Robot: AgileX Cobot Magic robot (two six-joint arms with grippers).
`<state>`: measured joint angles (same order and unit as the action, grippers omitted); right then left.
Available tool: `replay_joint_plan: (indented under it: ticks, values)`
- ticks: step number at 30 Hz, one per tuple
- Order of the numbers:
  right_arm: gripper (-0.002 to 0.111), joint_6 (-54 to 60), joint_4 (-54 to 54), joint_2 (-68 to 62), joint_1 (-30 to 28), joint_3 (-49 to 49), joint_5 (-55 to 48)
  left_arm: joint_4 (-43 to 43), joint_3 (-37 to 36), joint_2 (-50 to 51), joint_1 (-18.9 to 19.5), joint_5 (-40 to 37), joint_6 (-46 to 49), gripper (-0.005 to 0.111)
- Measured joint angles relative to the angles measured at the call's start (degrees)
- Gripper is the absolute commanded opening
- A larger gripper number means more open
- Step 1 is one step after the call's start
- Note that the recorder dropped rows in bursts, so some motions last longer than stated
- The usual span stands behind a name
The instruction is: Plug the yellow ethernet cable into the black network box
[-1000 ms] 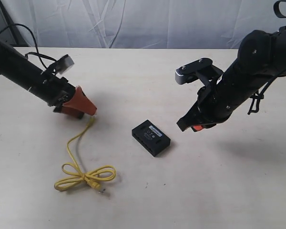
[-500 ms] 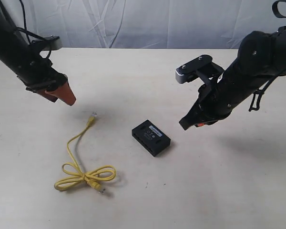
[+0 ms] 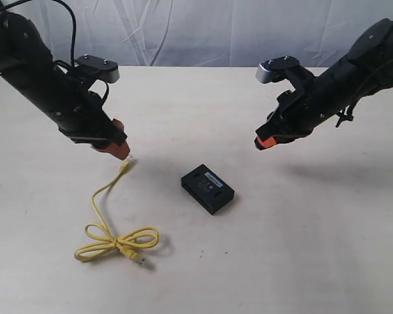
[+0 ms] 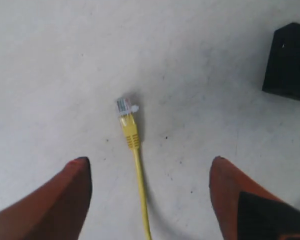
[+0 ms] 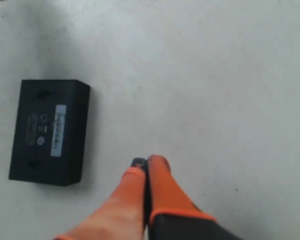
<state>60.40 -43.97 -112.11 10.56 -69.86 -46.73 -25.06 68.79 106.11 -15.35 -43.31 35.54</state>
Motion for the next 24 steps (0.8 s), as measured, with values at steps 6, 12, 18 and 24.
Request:
replay_joint_plan:
  ticks: [6, 12, 18, 24]
  values:
    - [-0.001, 3.3, -2.0, -4.4, 0.0, -1.5, 2.2, 1.0, 0.0, 0.0, -1.3, 4.3, -0.8, 0.064]
    - [-0.001, 3.8, -3.3, -5.6, 0.0, -1.5, 4.0, 2.2, -0.1, 0.0, -1.4, 4.8, -2.4, 0.064]
    - [-0.001, 7.8, -6.0, -6.7, 0.0, -0.7, 2.7, 5.4, -2.3, 0.0, -1.5, 5.8, -2.5, 0.064]
    - [-0.001, 11.2, -9.1, -6.8, 0.0, -0.7, 2.0, 5.4, -3.4, 1.1, -1.8, 7.9, -2.5, 0.064]
